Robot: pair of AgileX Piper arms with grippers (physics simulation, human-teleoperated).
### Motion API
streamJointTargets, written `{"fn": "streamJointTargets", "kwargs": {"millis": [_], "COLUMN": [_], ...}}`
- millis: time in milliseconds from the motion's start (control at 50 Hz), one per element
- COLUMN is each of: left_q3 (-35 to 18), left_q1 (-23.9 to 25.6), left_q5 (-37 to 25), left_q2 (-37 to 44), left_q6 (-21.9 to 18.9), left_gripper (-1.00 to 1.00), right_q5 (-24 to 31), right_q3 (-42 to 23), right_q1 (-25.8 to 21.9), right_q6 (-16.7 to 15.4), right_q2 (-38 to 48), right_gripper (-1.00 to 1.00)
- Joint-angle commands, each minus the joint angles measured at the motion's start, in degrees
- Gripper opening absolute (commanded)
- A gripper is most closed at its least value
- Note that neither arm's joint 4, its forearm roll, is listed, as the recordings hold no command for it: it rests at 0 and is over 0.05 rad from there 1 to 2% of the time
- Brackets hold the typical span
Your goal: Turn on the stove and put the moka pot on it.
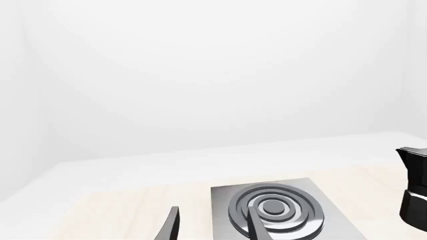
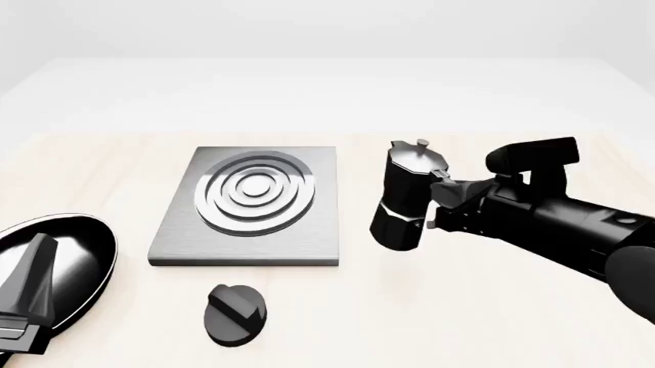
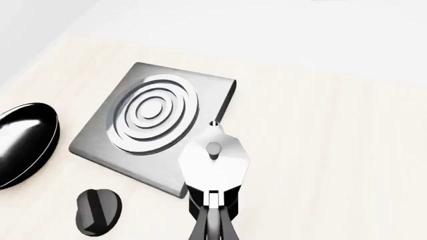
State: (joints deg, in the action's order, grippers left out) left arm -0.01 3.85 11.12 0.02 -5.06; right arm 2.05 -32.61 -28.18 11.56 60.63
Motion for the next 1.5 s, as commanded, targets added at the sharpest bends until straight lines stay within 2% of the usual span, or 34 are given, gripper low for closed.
{"fn": "streamJointTargets", "kwargs": {"millis": [20, 180, 560, 720, 740, 780, 1040, 1500], "left_q3": [0.00, 0.00, 0.00, 0.00, 0.00, 0.00, 0.00, 0.00], "left_q1": [0.00, 0.01, 0.06, 0.06, 0.05, -0.04, -0.40, -0.80], "left_q5": [0.15, 0.10, -0.08, -0.08, -0.08, -0.06, -0.15, -0.14], "left_q2": [0.00, 0.00, 0.00, 0.00, 0.00, 0.00, 0.00, 0.00], "left_q6": [-0.08, -0.25, -0.65, -0.77, -0.79, -0.75, -0.60, -0.65], "left_gripper": [1.00, 1.00, 1.00, 1.00, 1.00, 1.00, 1.00, 1.00], "right_q5": [6.73, 10.44, 19.06, 20.49, 20.59, 20.25, 19.95, 16.64], "right_q3": [-6.31, -10.47, -24.16, -29.04, -29.46, -30.13, -35.51, -42.11], "right_q1": [-3.43, -4.90, -7.58, -8.71, -8.35, -8.59, -9.70, -12.57], "right_q6": [-1.90, -4.66, -14.93, -16.98, -18.63, -17.93, -19.35, -17.82], "right_q2": [-0.32, 1.36, 8.72, 11.87, 12.89, 13.39, 18.03, 23.23], "right_gripper": [-1.00, -1.00, -1.00, -1.00, -1.00, -1.00, -1.00, -1.00]}}
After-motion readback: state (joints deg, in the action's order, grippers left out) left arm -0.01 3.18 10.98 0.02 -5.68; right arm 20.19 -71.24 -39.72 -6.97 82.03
